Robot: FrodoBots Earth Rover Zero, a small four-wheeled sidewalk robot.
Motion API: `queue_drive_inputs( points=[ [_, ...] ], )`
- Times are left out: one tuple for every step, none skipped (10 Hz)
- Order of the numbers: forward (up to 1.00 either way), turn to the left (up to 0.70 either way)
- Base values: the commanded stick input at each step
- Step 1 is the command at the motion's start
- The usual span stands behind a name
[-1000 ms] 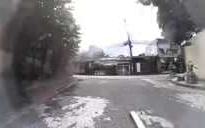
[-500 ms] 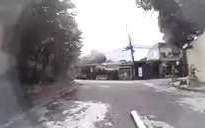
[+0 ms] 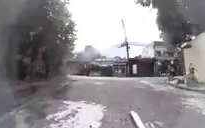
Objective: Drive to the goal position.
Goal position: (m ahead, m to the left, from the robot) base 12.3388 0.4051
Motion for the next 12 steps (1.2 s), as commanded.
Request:
queue_drive_inputs(
  points=[
    [0.70, 0.00],
    [0.70, 0.00],
    [0.70, 0.00],
    [0.70, 0.00],
    [0.70, 0.00],
    [0.70, 0.00],
    [0.70, 0.00],
    [0.70, 0.00],
    [0.70, 0.00],
    [0.70, 0.00],
    [0.70, 0.00],
    [0.70, -0.02]
  ],
)
